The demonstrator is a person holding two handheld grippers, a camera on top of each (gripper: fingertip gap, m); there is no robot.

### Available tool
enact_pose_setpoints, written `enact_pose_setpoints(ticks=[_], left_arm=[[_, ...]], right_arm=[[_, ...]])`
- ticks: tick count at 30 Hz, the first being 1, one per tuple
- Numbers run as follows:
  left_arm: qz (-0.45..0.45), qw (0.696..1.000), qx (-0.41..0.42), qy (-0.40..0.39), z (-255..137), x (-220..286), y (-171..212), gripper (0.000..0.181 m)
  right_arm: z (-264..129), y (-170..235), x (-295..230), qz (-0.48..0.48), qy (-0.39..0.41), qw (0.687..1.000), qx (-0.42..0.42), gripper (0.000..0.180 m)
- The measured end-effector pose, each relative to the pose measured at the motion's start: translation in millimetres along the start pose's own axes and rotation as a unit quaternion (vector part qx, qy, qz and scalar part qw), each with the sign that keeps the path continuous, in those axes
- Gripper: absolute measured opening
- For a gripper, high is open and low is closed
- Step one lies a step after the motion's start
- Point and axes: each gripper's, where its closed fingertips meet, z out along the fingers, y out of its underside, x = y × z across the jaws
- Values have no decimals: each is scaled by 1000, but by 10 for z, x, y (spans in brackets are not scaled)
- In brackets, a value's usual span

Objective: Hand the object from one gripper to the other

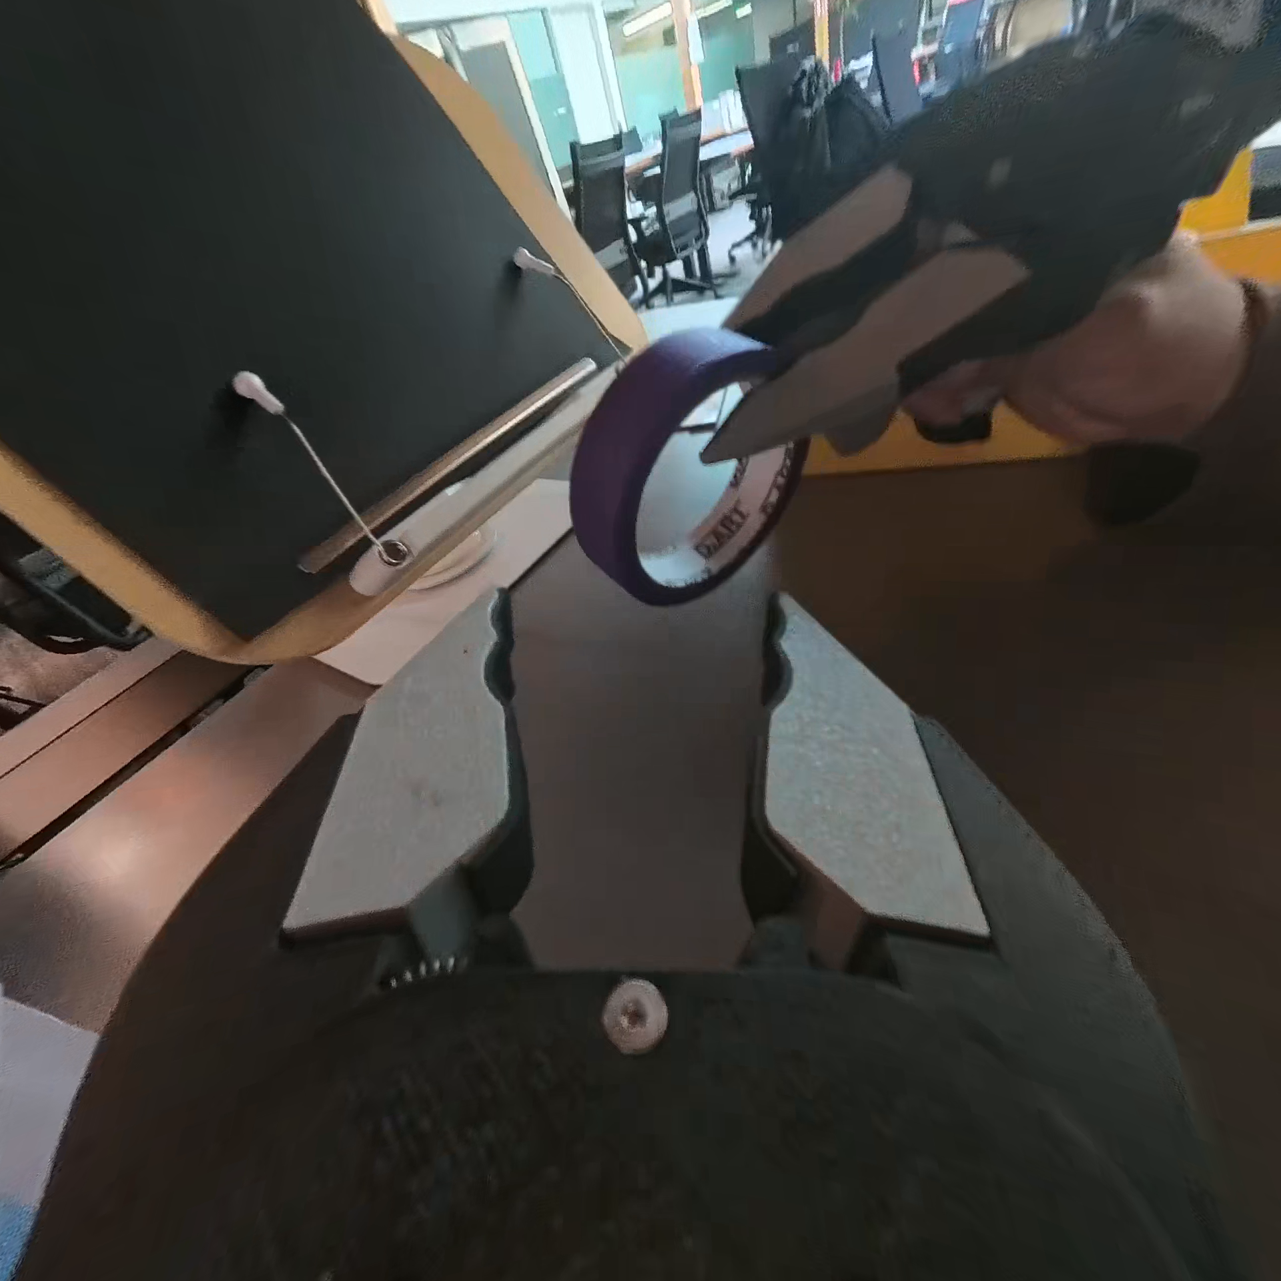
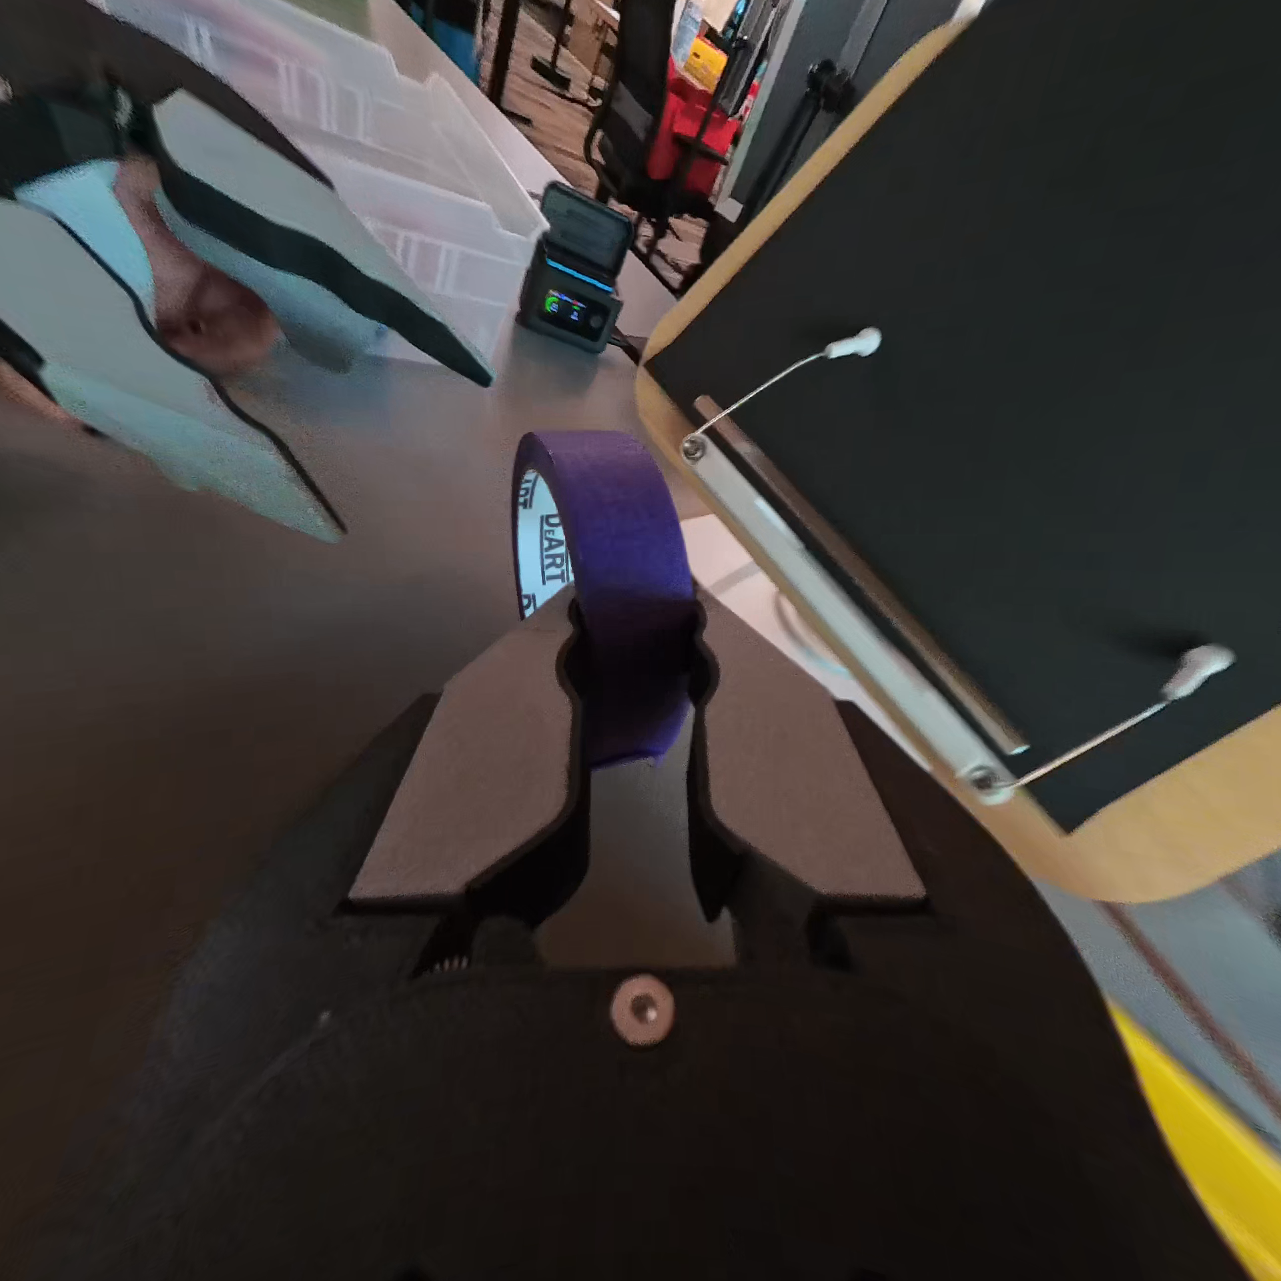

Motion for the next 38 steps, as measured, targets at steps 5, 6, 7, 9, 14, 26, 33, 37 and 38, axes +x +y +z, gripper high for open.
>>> enact_pose_setpoints(ticks=[5,6,7,9,14,26,33,37,38], left_arm=[[18,1000,-24,-1,58,49,88,75],[31,999,-21,-5,58,49,81,72],[47,999,-18,-10,53,52,68,69],[89,996,-13,-15,46,87,51,60],[198,980,1,-20,37,212,2,25],[384,899,11,-209,-146,-162,-291,24],[413,875,66,-244,-264,-114,-535,22],[382,889,96,-234,-300,-72,-605,21],[390,884,106,-236,-319,-46,-638,20]], right_arm=[[-53,-112,-157,-189,32,981,7,23],[-61,-147,-233,-234,36,972,15,23],[-64,-179,-288,-272,46,961,22,23],[-61,-212,-380,-312,53,948,28,23],[-94,-238,-498,-272,6,961,52,23],[-109,-243,-260,334,-250,904,92,86],[-189,-322,-315,474,-357,800,94,94],[-176,-380,-474,462,-377,798,86,105],[-173,-385,-510,468,-385,791,82,108]])
